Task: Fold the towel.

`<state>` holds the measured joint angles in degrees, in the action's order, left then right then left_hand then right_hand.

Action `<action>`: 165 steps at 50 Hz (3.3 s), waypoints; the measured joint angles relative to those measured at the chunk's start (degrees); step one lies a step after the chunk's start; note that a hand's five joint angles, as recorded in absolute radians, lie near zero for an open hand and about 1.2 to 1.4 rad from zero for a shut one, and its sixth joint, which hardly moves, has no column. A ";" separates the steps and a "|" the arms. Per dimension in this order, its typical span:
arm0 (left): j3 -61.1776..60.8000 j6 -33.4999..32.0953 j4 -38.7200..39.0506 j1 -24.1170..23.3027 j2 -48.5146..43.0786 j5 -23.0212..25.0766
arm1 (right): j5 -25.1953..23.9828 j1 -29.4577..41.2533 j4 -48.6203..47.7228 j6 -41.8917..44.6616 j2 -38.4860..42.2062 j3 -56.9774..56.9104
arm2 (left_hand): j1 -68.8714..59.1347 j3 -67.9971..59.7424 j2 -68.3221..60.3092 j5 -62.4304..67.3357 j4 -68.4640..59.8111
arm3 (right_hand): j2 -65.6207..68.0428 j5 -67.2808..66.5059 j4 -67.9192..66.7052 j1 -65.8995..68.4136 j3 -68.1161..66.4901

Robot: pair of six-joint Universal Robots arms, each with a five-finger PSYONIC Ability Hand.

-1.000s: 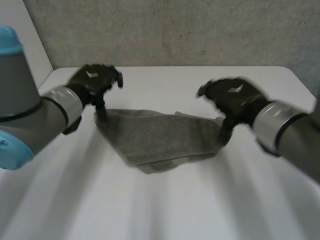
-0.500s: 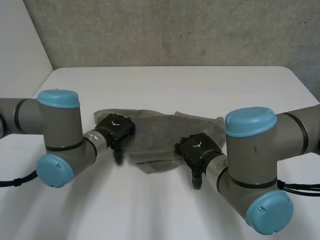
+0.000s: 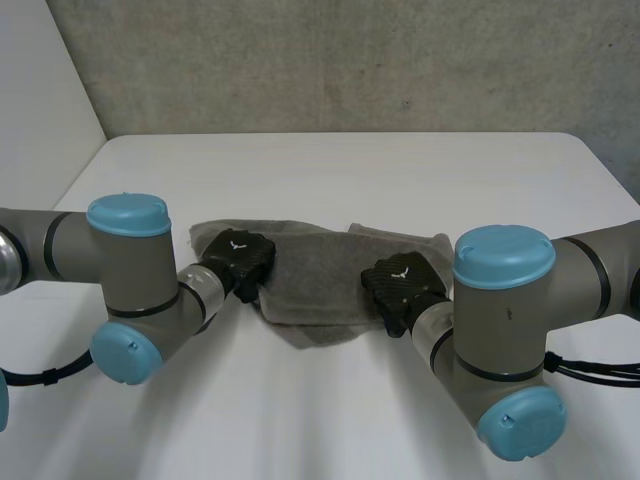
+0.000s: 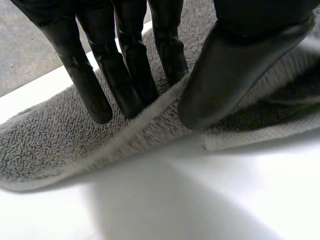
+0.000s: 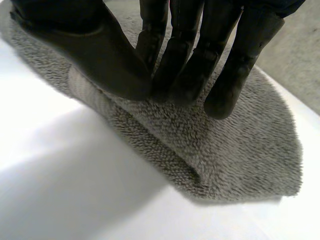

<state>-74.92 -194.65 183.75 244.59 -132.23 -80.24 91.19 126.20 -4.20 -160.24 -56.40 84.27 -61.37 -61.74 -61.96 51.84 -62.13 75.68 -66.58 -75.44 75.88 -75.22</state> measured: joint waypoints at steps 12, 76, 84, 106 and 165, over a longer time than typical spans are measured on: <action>-0.08 2.02 -0.47 -0.03 2.64 -0.17 | 0.27 -2.01 -2.31 4.37 -0.41 -0.58 | -0.27 -0.27 -0.22 0.35 -0.32 | 0.16 -0.84 -1.20 0.38 -0.86; 0.81 7.32 1.80 7.93 4.45 3.06 | 0.93 16.19 -0.85 -1.41 6.29 -8.39 | 35.40 34.45 35.25 -36.88 35.13 | -45.21 48.27 45.33 -46.42 45.12; -0.44 2.28 1.13 7.84 3.14 10.64 | 4.44 15.78 -1.62 -1.37 3.80 -3.64 | 36.10 35.07 36.02 -38.38 36.04 | -45.10 45.78 45.19 -45.42 44.99; -2.81 -4.35 1.20 7.24 1.53 13.00 | 6.06 5.41 -5.02 -0.32 -3.53 7.65 | 36.10 35.07 36.06 -38.41 36.04 | -43.19 42.83 42.33 -42.43 42.20; -2.70 -3.39 4.19 3.93 -1.52 11.90 | 4.31 -8.50 -21.77 7.82 0.37 10.08 | 36.05 35.07 36.10 -36.81 36.03 | -36.94 40.28 37.42 -37.89 36.73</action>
<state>-77.61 -198.04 187.94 248.52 -133.75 -68.34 95.50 117.70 -25.97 -152.43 -56.03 94.36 -25.32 -26.67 -25.86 15.03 -26.09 38.73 -26.29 -38.01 37.99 -38.49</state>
